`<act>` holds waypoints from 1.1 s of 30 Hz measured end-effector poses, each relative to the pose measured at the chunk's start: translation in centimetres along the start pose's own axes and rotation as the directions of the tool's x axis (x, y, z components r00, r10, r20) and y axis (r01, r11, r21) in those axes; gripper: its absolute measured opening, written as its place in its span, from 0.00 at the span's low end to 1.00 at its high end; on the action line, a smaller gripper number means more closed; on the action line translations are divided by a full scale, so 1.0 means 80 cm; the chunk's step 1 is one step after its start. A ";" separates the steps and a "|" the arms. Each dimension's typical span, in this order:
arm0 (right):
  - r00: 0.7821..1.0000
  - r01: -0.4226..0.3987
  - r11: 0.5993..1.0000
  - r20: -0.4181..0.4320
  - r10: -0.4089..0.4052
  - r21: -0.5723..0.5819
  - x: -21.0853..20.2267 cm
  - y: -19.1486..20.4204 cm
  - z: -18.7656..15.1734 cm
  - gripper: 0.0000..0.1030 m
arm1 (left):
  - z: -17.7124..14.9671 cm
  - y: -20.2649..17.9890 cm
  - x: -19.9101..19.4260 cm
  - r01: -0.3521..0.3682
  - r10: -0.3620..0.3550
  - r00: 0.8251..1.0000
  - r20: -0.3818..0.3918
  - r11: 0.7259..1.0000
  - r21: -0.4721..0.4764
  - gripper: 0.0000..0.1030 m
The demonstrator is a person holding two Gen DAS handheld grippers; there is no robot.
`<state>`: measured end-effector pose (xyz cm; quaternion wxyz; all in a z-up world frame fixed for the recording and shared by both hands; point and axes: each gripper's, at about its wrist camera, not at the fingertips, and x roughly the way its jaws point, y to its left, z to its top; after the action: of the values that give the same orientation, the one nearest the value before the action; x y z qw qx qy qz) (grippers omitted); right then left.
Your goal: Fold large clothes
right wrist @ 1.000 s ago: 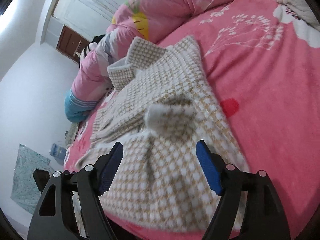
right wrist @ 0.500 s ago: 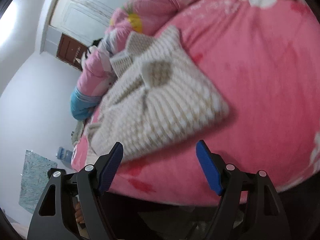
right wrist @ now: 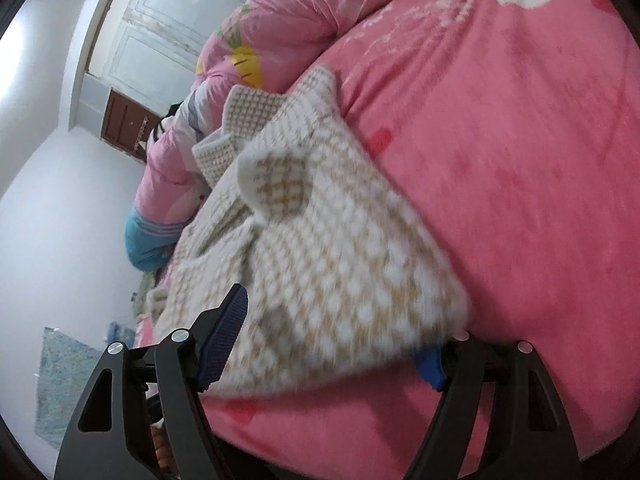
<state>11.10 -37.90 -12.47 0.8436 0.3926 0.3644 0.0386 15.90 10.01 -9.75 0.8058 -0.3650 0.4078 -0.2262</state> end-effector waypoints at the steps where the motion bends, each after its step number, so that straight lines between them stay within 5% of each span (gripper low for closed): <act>1: 0.999 0.047 0.998 0.015 -0.046 -0.033 0.006 0.006 0.001 0.68 | 0.001 -0.004 0.003 -0.033 0.033 0.999 0.013 0.999 0.017 0.57; 3: 0.992 0.122 0.989 0.043 -0.119 -0.082 0.015 0.018 0.002 0.63 | 0.000 -0.017 0.009 -0.145 0.142 0.989 0.034 0.985 0.090 0.42; 5: 0.979 0.200 0.972 0.064 -0.194 -0.124 0.020 0.030 0.004 0.49 | -0.002 -0.038 0.014 -0.266 0.259 0.964 0.061 0.939 0.215 0.26; 7: 0.972 0.234 0.960 0.075 -0.224 -0.157 0.017 0.043 0.009 0.20 | -0.008 -0.068 0.011 -0.352 0.331 0.936 0.120 0.869 0.349 0.17; 9: 0.968 0.242 0.950 0.111 -0.224 -0.199 0.003 0.059 0.013 0.11 | -0.013 -0.096 -0.001 -0.405 0.355 0.914 0.195 0.804 0.436 0.12; 14: 0.957 0.257 0.923 0.206 -0.203 -0.288 -0.039 0.100 0.012 0.09 | -0.015 -0.140 -0.041 -0.407 0.307 0.911 0.275 0.775 0.484 0.09; 21: 0.974 0.175 0.946 0.190 -0.125 -0.274 -0.106 0.092 -0.019 0.09 | -0.027 -0.144 -0.101 -0.340 0.270 0.940 0.209 0.799 0.495 0.09; 26: 0.988 0.143 0.979 -0.042 -0.151 -0.147 -0.060 0.021 -0.039 0.13 | -0.034 -0.072 -0.076 -0.296 0.312 0.950 0.015 0.883 0.365 0.19; 29: 0.991 0.097 0.993 -0.086 -0.102 -0.062 -0.066 -0.005 -0.039 0.27 | -0.029 -0.041 -0.083 -0.272 0.284 0.959 -0.011 0.927 0.260 0.33; 33: 0.990 0.141 0.989 -0.022 -0.142 -0.046 -0.102 -0.015 -0.035 0.53 | -0.016 -0.030 -0.117 -0.272 0.266 0.962 0.060 0.937 0.220 0.39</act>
<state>3.07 -39.77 -9.72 0.8479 0.3466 0.4010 -0.0085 9.41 14.17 -3.77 0.8714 -0.2149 0.4134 -0.1535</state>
